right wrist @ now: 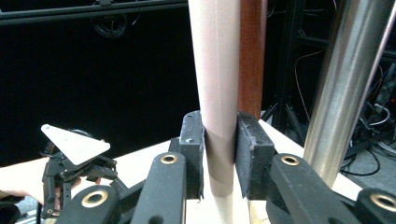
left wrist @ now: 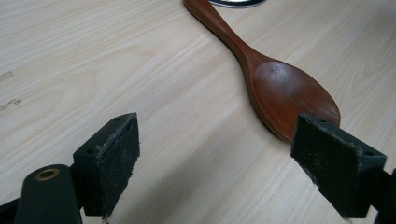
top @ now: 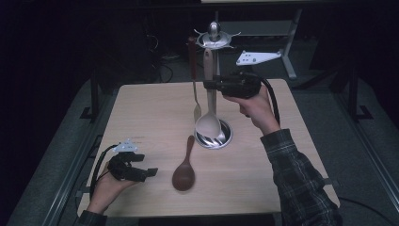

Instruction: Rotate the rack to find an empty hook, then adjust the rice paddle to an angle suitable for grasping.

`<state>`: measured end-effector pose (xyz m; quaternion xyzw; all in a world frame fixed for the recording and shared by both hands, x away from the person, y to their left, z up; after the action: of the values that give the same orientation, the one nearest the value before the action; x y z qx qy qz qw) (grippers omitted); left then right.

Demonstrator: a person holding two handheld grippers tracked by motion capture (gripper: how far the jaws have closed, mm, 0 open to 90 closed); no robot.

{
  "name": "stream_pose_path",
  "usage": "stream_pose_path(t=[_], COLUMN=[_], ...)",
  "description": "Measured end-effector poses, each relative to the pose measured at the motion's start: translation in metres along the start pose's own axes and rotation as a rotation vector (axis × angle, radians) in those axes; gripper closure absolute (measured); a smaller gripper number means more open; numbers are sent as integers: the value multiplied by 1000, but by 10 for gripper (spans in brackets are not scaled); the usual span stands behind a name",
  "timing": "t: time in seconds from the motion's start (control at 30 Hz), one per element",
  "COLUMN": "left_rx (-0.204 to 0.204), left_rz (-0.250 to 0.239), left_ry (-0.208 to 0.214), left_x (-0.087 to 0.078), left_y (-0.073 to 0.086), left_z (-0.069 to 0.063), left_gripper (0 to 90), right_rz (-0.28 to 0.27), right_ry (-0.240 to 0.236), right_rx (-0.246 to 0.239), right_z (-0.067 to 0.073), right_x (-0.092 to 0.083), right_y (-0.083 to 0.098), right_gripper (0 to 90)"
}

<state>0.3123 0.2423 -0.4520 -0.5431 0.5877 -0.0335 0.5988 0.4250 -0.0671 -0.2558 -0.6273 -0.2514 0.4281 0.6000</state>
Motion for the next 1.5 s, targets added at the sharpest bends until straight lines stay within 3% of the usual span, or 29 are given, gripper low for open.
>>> stream_pose_path(t=[0.3,0.6,0.9,1.13,1.2,1.43,1.5], left_rx=[-4,4,18,14,25,21,18], left_rz=[4,16,22,22,20,-3,0], left_ry=[1,6,6,14,14,14,12], left_x=[-1,2,2,4,4,5,5], left_y=[1,2,2,3,3,3,4], left_z=[0,-1,-1,-2,-2,-1,-1], left_gripper=[152,152,152,152,152,155,156], right_rz=[-6,-29,38,105,128,242,276], right_ry=[16,71,174,232,229,236,218], right_rx=[2,-7,19,38,60,62,74], right_z=[0,-10,-39,-58,-62,-70,-70], right_x=[-3,-31,-32,-17,-11,14,22], right_y=[4,18,66,107,121,164,177], right_gripper=[689,653,634,618,608,553,527])
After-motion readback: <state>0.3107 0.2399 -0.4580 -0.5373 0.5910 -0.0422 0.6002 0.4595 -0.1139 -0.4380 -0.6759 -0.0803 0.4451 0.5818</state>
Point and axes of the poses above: each handheld gripper's, and its own axes: x roughly forward along the jaws, y roughly out of its underside, z roughly to its left, the point moved 5 cm from there along x, roughly forward along the jaws, and after that the axes turned 8 degrees about y, right-handed, at the moved point
